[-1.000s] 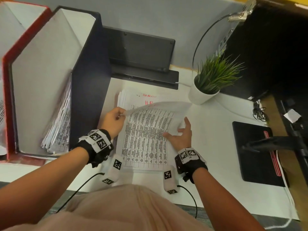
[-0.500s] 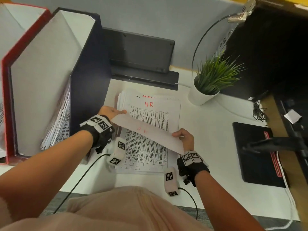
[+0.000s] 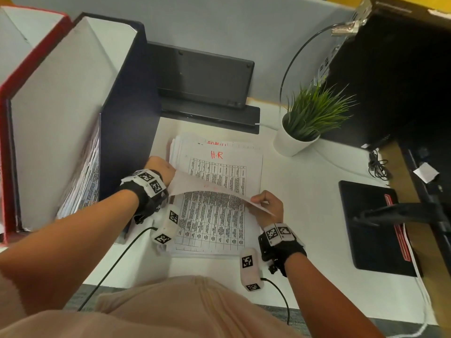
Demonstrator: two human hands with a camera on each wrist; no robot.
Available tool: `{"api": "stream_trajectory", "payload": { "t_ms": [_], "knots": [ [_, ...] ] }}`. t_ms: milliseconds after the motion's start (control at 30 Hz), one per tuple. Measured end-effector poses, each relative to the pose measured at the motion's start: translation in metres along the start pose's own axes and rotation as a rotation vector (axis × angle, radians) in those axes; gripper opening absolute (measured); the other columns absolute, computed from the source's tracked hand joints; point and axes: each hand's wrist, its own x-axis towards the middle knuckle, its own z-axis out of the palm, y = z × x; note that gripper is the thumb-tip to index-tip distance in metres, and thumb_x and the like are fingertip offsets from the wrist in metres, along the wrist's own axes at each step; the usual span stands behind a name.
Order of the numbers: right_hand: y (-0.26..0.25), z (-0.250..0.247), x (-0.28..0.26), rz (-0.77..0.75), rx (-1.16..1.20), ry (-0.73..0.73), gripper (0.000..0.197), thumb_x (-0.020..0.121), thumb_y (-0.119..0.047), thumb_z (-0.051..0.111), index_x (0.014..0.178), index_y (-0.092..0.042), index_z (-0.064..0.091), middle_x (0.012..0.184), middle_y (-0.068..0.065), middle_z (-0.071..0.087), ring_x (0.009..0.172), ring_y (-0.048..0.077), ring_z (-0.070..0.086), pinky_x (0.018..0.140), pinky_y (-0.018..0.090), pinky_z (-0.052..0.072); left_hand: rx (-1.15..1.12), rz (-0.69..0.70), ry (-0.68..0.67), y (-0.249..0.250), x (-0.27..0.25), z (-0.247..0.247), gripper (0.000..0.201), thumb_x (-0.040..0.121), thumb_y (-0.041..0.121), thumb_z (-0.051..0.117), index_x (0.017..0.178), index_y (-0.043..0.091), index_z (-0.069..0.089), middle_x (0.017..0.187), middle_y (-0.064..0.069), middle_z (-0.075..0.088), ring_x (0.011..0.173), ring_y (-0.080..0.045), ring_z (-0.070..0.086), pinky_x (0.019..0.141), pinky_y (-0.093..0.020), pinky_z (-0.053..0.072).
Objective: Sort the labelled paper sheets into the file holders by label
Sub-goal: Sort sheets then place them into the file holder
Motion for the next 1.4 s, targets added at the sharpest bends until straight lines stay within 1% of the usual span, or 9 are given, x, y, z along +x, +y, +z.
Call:
{"api": "stream_trajectory", "payload": {
  "t_ms": [233,333,467,600,767,900,1000,1100,1400],
  "knots": [
    [-0.007,-0.003,0.006,0.169,0.156,0.095,0.042,0.073,0.019,0.041,0.04,-0.006,0.045,0.045,0.003,0.045,0.037,0.012,0.049,0.038,0.013,0.041,-0.04,0.25,0.111,-0.004,-0.011,0.005,0.019,0.082,0.011,0.068,0.1,0.006,0.072,0.103,-0.012,0.07,0.093,-0.023,0.063,0.083,-0.026,0.048],
    [-0.009,-0.007,0.007,0.196,0.12,0.089,0.048,0.072,0.015,0.042,0.032,-0.011,0.046,0.048,0.005,0.048,0.043,0.018,0.05,0.043,0.017,0.041,-0.249,0.393,0.129,-0.006,-0.022,0.008,0.025,0.086,0.004,0.062,0.109,0.01,0.069,0.098,-0.01,0.069,0.083,-0.014,0.062,0.079,-0.021,0.049],
    [-0.009,-0.004,0.004,0.015,-0.176,0.129,0.029,0.069,0.011,0.072,0.073,-0.007,0.05,0.071,0.01,0.058,0.064,0.023,0.057,0.055,0.024,0.05,-0.524,0.383,0.01,-0.006,-0.032,0.011,0.023,0.089,0.0,0.052,0.099,0.016,0.066,0.093,-0.002,0.066,0.081,-0.011,0.062,0.07,-0.022,0.051],
    [-0.013,-0.004,-0.001,0.047,-0.053,0.103,0.064,0.066,0.007,0.078,0.121,0.003,0.046,0.108,0.015,0.061,0.096,0.029,0.062,0.068,0.035,0.057,-0.683,0.255,-0.122,-0.002,-0.035,0.012,0.026,0.091,0.002,0.044,0.076,0.015,0.061,0.078,-0.002,0.065,0.062,-0.01,0.059,0.052,-0.017,0.045],
    [-0.02,-0.007,0.001,0.129,-0.213,-0.031,0.013,0.078,-0.002,0.072,0.072,0.003,0.062,0.074,0.017,0.061,0.06,0.02,0.057,0.055,0.018,0.049,-0.815,0.249,-0.204,0.002,-0.032,0.0,0.038,0.081,-0.003,0.042,0.056,0.016,0.063,0.075,-0.004,0.071,0.07,-0.014,0.066,0.063,-0.024,0.049],
    [-0.023,-0.01,0.001,0.23,0.149,0.015,0.041,0.077,0.019,0.046,0.046,-0.007,0.051,0.057,0.012,0.05,0.043,0.016,0.052,0.038,0.016,0.038,-0.594,0.061,-0.016,0.004,-0.016,-0.003,0.016,0.084,0.008,0.055,0.076,0.007,0.068,0.069,-0.003,0.066,0.058,-0.015,0.058,0.047,-0.019,0.047],
    [-0.027,-0.01,-0.002,0.345,0.301,0.006,0.055,0.073,0.017,0.039,0.025,-0.011,0.044,0.034,0.0,0.045,0.026,0.012,0.044,0.033,0.01,0.036,-0.057,0.08,-0.054,-0.002,-0.007,-0.002,0.029,0.085,0.03,0.063,0.08,0.002,0.068,0.072,-0.008,0.064,0.069,-0.021,0.059,0.06,-0.023,0.048],
    [-0.028,-0.008,-0.004,0.38,0.337,-0.024,0.056,0.074,0.014,0.038,0.024,-0.012,0.046,0.034,0.001,0.049,0.028,0.015,0.048,0.034,0.013,0.039,0.066,0.13,-0.064,-0.003,-0.007,0.003,0.034,0.074,0.039,0.075,0.067,0.008,0.065,0.077,-0.008,0.066,0.076,-0.021,0.061,0.075,-0.03,0.051],
    [-0.028,-0.005,-0.007,0.395,0.383,0.025,0.052,0.074,0.013,0.037,0.028,-0.011,0.043,0.037,0.003,0.048,0.03,0.015,0.05,0.035,0.014,0.041,-0.004,0.201,0.001,-0.007,-0.008,0.007,0.026,0.075,0.018,0.077,0.054,0.013,0.061,0.061,0.002,0.061,0.065,-0.013,0.058,0.069,-0.026,0.047]
  ]
}}
